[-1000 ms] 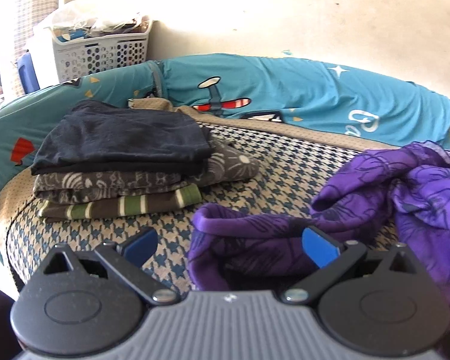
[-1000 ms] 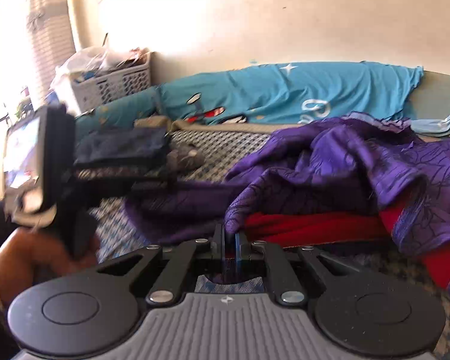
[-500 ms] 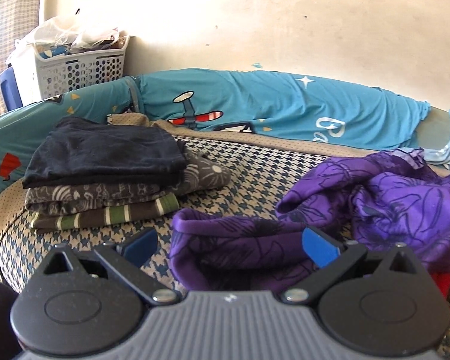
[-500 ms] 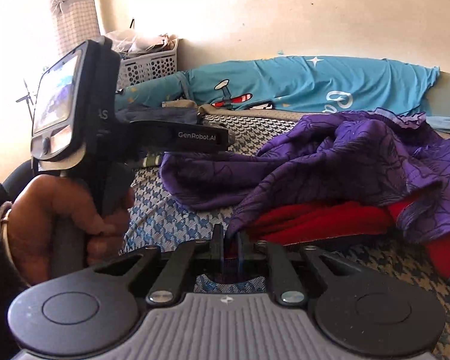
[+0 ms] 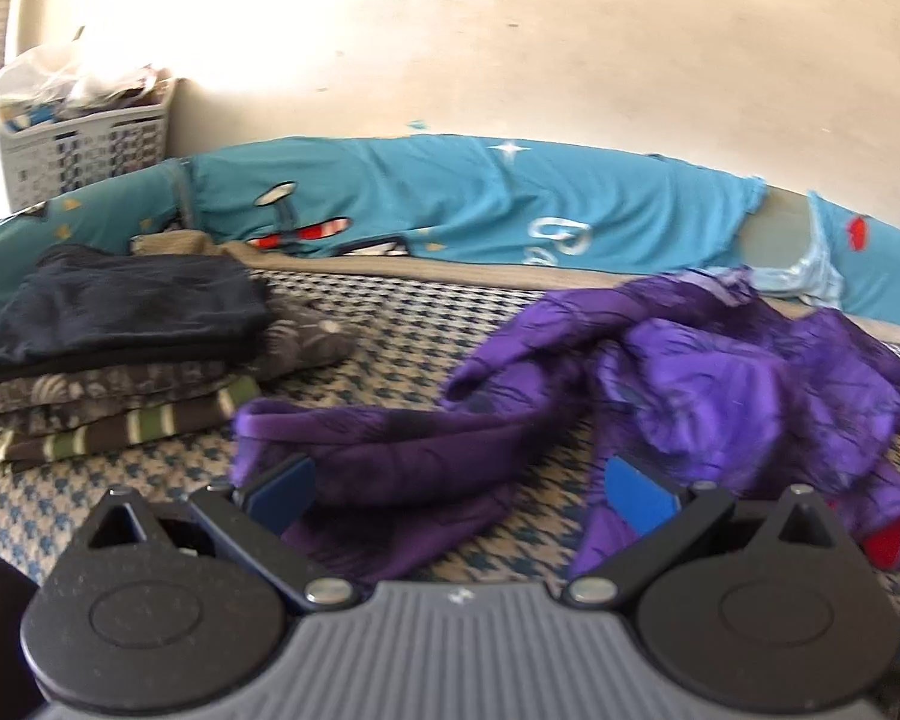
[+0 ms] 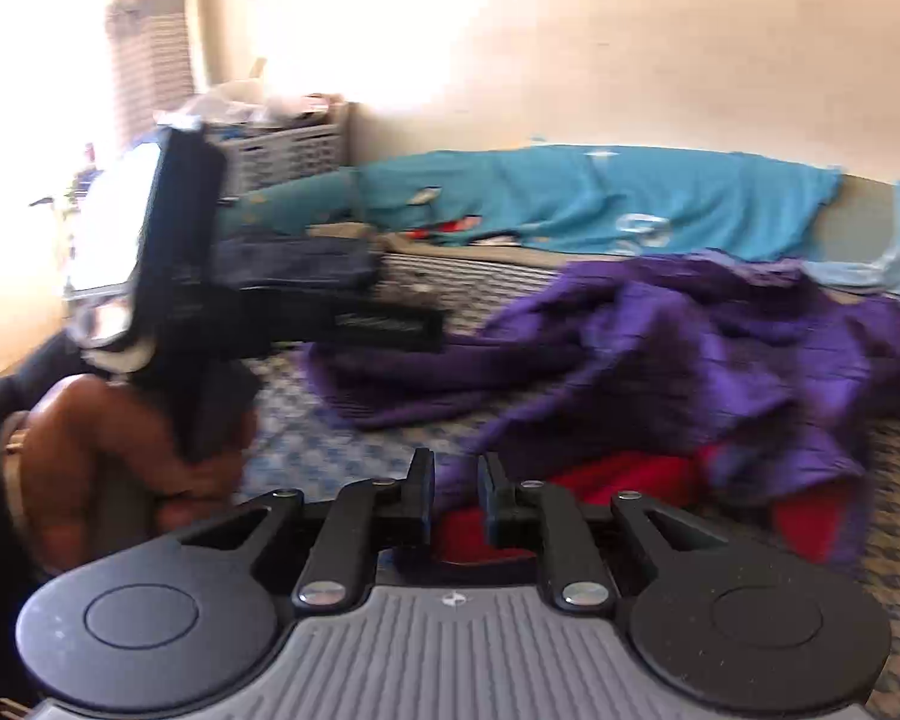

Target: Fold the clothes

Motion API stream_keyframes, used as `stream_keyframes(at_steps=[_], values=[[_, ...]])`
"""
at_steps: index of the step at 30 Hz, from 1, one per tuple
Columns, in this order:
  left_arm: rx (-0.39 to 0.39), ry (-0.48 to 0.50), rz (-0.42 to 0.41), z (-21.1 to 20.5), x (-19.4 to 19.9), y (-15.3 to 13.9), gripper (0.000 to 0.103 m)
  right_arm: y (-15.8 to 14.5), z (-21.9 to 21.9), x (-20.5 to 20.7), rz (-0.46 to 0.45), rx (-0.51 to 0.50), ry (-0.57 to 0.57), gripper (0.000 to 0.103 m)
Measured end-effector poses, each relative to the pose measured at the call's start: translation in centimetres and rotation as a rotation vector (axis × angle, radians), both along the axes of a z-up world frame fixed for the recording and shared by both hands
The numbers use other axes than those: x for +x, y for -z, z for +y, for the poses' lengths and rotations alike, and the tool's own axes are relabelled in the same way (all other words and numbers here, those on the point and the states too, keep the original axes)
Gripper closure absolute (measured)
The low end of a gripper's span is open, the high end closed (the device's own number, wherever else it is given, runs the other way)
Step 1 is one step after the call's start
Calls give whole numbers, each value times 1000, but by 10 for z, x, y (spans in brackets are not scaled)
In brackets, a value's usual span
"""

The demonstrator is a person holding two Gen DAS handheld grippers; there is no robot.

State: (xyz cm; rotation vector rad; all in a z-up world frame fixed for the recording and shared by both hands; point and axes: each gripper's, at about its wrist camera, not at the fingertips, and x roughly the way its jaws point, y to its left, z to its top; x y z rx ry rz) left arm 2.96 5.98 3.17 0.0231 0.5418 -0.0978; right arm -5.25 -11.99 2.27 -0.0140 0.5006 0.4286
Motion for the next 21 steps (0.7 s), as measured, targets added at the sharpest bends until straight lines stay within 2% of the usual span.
stream_keyframes(at_steps=[10, 17, 21], values=[[49, 179, -19, -39, -15, 10, 0, -7, -60, 1, 4, 55, 302, 84], [82, 242, 11, -58, -20, 26, 0, -2, -97, 7, 34, 90, 535, 84], [98, 259, 30, -63, -21, 34, 0, 3, -109, 7, 62, 84, 611, 84]])
